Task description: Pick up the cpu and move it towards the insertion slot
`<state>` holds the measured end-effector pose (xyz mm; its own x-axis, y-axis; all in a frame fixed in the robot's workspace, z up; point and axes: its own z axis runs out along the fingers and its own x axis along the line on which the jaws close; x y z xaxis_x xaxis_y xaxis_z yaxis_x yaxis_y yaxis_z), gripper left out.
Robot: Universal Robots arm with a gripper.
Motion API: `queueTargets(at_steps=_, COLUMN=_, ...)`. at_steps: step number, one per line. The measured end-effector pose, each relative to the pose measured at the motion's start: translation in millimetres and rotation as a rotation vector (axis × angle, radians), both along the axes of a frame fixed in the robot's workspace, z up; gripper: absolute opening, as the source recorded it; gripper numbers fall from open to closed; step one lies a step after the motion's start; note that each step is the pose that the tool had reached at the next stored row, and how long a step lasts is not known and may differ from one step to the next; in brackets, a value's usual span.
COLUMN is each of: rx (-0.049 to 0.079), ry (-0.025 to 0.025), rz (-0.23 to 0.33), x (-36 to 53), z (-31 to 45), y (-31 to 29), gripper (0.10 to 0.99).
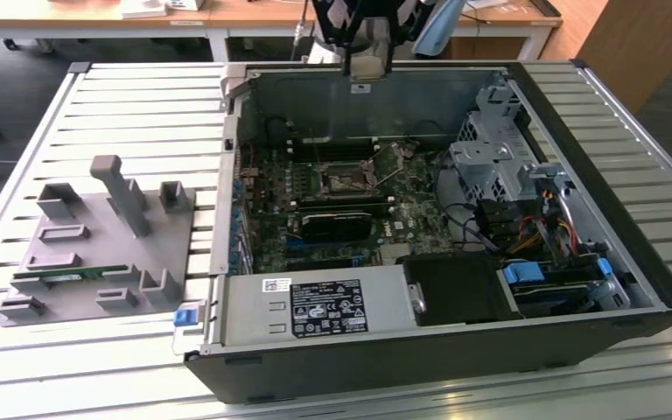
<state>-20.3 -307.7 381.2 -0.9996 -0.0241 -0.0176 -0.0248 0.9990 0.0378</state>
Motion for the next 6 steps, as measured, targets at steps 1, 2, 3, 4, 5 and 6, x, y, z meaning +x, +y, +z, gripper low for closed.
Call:
queueTargets(at_steps=1, rx=0.000, ry=0.0000, rz=0.000, x=0.0, z=0.0, y=0.0, gripper=0.545)
queueTargets(at_steps=2, rx=0.000, ry=-0.0001, rz=0.000, x=0.0, z=0.0, y=0.0, gripper=0.545)
queueTargets(at_steps=3, rx=0.000, ry=0.0000, rz=0.000, x=0.1, z=0.0, y=0.0, gripper=0.545)
queueTargets(at_steps=4, rx=0.000, ry=0.0000, rz=0.000, x=0.2, z=0.0, y=0.0, gripper=0.545)
queueTargets(at_steps=5, rx=0.000, ry=0.0000, rz=0.000, x=0.2, z=0.0, y=0.0, gripper=0.545)
queueTargets(at_steps=6, rx=0.000, ry=0.0000, rz=0.000, x=0.3, z=0.0, y=0.0, gripper=0.545)
